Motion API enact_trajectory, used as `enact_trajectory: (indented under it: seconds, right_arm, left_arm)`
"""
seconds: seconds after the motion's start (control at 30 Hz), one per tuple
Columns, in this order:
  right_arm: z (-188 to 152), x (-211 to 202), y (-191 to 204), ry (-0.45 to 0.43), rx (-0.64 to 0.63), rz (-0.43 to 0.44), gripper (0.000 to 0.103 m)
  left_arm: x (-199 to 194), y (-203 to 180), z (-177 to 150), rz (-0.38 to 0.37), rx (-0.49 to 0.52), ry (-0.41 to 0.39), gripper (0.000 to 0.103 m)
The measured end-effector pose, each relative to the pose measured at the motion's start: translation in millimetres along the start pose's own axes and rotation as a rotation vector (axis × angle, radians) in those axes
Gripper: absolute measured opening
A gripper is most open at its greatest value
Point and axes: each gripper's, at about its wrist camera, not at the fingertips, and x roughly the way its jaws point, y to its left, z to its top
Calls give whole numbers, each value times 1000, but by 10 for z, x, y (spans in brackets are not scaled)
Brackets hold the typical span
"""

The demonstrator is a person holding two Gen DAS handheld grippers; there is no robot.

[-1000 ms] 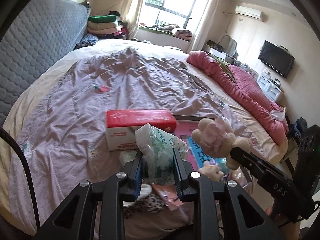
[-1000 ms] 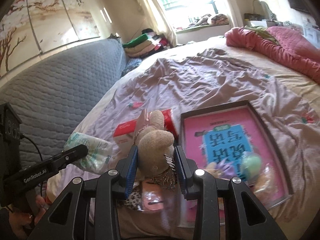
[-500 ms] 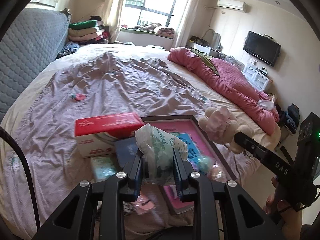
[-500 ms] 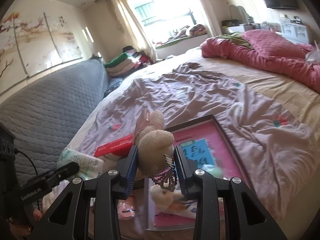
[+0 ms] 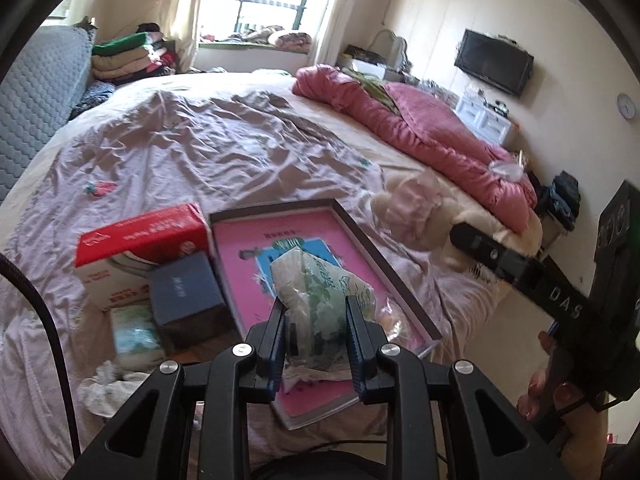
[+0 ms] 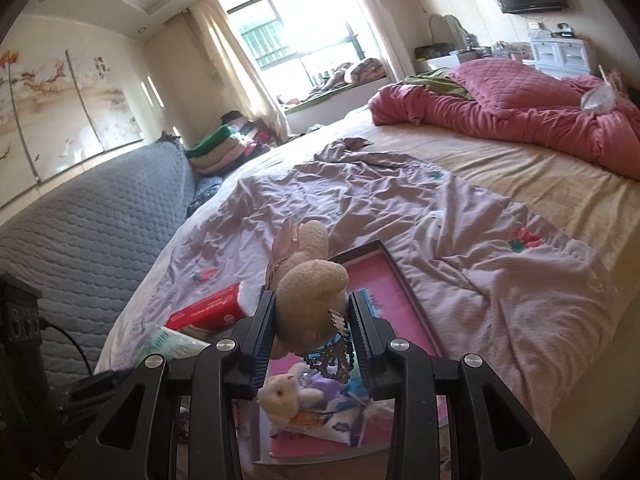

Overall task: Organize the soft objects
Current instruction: 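Carry the packet with the left tool while the right tool carries the plush bear onto the tray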

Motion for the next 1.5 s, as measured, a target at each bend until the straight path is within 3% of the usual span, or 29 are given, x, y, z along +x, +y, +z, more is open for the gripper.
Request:
enact_trajectory:
  seconds: [0.8, 1.5]
  right_arm:
    - [-73, 81, -564, 2, 84, -70, 37]
    - [-288, 578, -569, 110, 46, -97, 38]
  left_arm:
    - [917, -464, -261, -37, 100, 192, 27]
    - [1098, -243, -357, 2, 75, 228, 27]
